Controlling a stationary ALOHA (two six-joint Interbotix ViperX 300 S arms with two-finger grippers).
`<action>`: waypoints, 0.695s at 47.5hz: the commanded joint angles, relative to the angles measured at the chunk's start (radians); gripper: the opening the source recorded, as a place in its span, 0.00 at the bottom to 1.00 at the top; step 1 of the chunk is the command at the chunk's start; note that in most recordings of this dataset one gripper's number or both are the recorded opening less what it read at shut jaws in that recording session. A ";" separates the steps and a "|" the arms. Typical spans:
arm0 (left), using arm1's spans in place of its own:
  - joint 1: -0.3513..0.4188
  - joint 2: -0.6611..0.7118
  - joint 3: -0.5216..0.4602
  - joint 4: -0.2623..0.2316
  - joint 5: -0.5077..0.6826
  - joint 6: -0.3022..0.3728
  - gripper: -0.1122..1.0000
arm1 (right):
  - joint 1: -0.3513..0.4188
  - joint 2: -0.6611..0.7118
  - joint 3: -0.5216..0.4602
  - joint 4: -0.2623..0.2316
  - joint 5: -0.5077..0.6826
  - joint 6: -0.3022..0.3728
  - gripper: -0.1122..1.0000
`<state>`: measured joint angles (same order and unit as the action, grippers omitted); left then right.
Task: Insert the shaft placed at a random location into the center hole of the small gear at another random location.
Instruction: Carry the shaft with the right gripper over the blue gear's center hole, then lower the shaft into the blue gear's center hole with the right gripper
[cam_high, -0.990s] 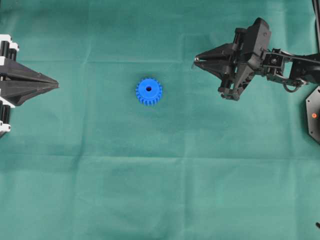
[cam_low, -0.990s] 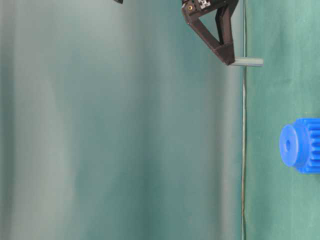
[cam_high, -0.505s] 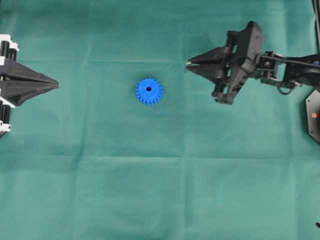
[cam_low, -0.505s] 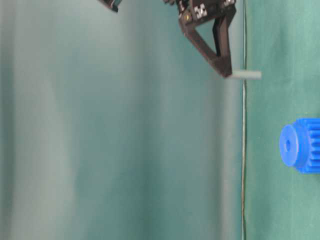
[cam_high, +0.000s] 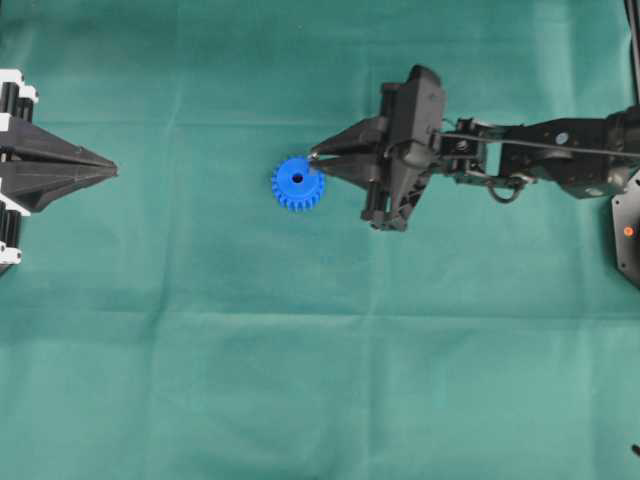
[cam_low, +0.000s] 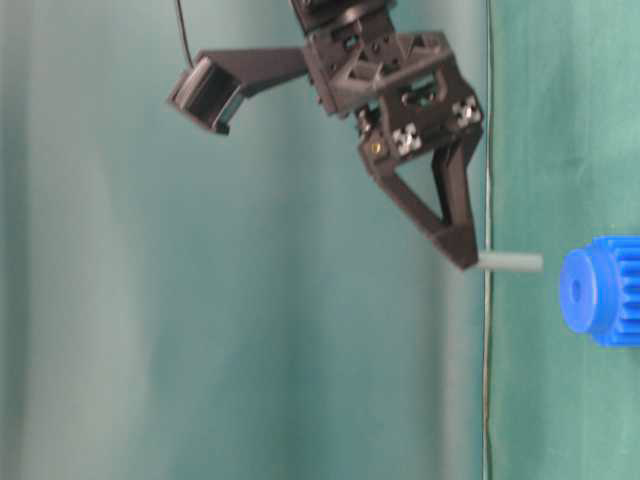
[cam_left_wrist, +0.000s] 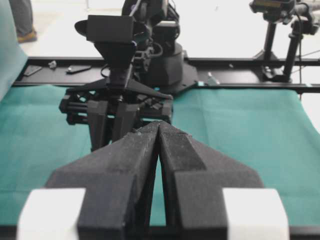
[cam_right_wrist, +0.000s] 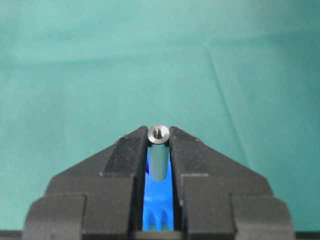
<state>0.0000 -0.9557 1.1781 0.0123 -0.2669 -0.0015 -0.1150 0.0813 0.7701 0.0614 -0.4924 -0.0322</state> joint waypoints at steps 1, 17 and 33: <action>0.000 0.008 -0.015 0.002 -0.006 0.000 0.10 | 0.009 -0.002 -0.046 0.003 0.006 -0.009 0.22; 0.000 0.008 -0.015 0.002 -0.006 -0.002 0.10 | 0.020 0.037 -0.092 0.002 0.028 -0.011 0.22; 0.000 0.008 -0.015 0.002 -0.006 -0.002 0.10 | 0.020 0.037 -0.089 0.002 0.051 -0.009 0.22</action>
<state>0.0000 -0.9541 1.1781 0.0107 -0.2669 -0.0015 -0.0982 0.1335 0.7026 0.0629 -0.4495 -0.0322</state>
